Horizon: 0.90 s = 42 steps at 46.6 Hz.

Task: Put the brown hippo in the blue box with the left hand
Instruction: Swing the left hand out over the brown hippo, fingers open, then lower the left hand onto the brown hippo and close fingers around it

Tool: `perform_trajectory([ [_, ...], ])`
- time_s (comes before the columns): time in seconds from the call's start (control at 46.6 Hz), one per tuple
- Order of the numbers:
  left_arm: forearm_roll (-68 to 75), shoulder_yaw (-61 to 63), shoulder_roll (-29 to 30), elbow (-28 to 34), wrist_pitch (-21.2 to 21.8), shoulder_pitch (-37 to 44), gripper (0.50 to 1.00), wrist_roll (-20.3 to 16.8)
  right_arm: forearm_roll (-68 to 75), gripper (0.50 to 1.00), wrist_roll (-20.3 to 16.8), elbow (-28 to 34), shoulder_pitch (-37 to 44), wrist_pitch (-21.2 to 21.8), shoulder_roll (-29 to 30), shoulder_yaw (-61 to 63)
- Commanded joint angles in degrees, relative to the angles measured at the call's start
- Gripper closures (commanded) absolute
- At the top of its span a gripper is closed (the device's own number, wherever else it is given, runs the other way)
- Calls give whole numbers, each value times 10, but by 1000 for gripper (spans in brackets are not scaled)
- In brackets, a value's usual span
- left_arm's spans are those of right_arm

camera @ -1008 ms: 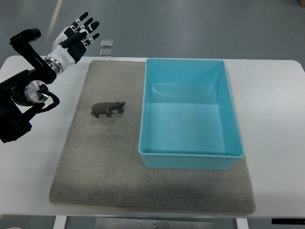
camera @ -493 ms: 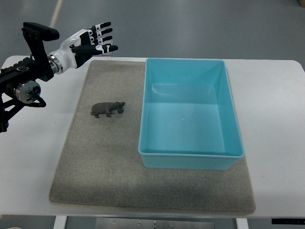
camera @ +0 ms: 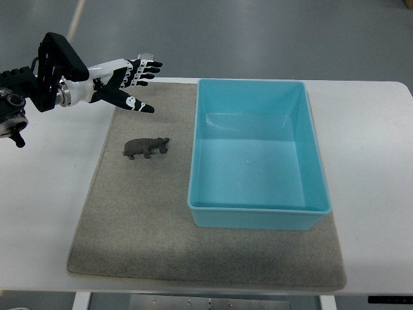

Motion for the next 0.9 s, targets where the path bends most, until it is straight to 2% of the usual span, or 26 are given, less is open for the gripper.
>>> perform_trajectory([
  [0.0, 33, 16, 21, -15, -2, -15, 506, 0, 0, 564, 0, 0, 0, 0, 0, 0],
  [0.129, 93, 25, 32, -25, -8, -20, 506, 0, 0, 564, 0, 0, 0, 0, 0, 0],
  [0.322, 174, 26, 59, -62, -41, -24, 506, 1, 0, 564, 0, 0, 0, 0, 0, 0],
  [0.622, 290, 29, 52, -64, -38, -25, 506, 3, 0, 564, 0, 0, 0, 0, 0, 0],
  [0.879, 353, 29, 14, -62, -11, -19, 508, 12, 0, 564, 0, 0, 0, 0, 0, 0],
])
